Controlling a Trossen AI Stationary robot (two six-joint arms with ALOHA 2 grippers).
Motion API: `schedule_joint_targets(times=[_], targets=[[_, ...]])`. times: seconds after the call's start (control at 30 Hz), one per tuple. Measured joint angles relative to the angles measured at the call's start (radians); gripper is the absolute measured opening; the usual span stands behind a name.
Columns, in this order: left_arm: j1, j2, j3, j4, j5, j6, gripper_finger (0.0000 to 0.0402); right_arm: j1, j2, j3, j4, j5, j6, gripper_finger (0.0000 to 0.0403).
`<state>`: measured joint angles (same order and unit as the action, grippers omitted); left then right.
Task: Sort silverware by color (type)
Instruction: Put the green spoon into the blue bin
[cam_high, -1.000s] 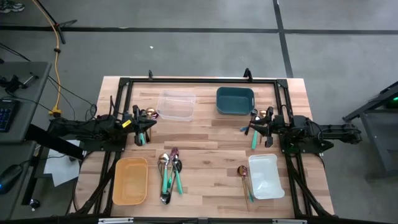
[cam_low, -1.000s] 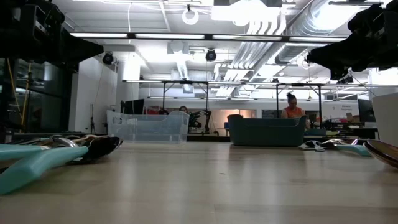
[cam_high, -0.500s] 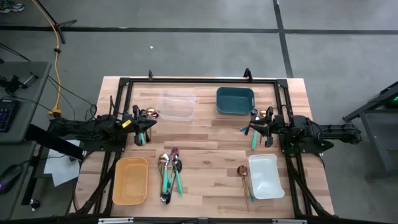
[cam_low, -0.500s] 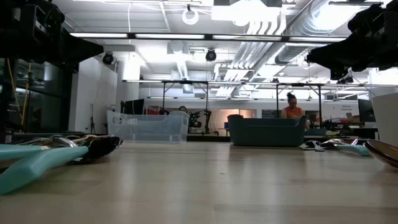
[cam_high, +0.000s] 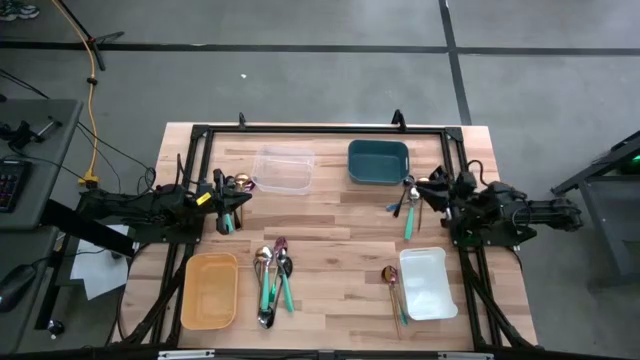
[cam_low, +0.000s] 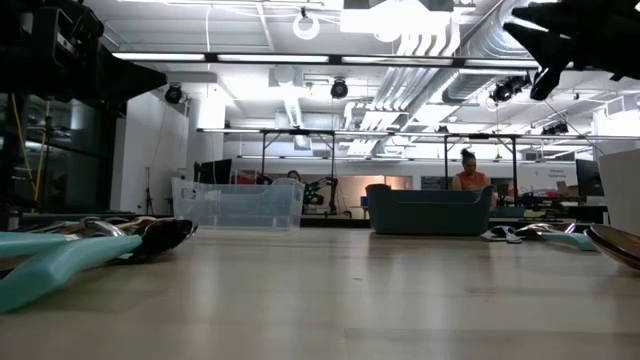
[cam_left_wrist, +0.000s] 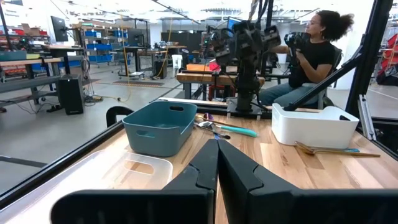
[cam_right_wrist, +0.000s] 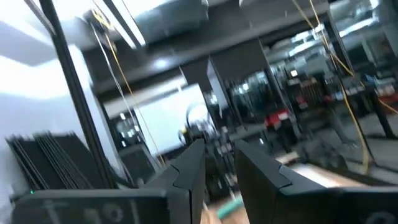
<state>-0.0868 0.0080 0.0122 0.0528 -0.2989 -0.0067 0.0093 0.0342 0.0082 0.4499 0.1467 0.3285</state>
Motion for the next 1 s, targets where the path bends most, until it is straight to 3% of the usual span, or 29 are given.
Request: schedule_joint_targets(times=[0.1, 0.27, 0.5, 0.63, 0.8, 1.0], targets=[[0.000, 0.000, 0.000, 0.000, 0.000, 0.000, 0.0003, 0.000, 0.071, 0.002, 0.070, 0.011, 0.035, 0.0082], [0.000, 0.000, 0.000, 0.000, 0.000, 0.000, 0.0003, 0.001, 0.240, 0.110, -0.074, 0.021, 0.144, 0.0082], [0.000, 0.000, 0.000, 0.000, 0.000, 0.000, 0.0003, 0.030, 0.538, 0.442, -0.959, -0.005, 0.624, 0.0082], [0.000, 0.000, 0.000, 0.000, 0.000, 0.000, 0.0003, 0.074, 0.716, 0.527, -1.253, -0.013, 0.932, 0.0082], [0.000, 0.000, 0.000, 0.000, 0.000, 0.000, 0.0003, 0.107, 0.886, 0.556, -1.314, -0.016, 1.059, 0.0082], [0.000, 0.000, 0.000, 0.000, 0.000, 0.000, 0.0003, 0.092, 1.012, 0.572, -1.274, 0.044, 1.010, 0.0082]])
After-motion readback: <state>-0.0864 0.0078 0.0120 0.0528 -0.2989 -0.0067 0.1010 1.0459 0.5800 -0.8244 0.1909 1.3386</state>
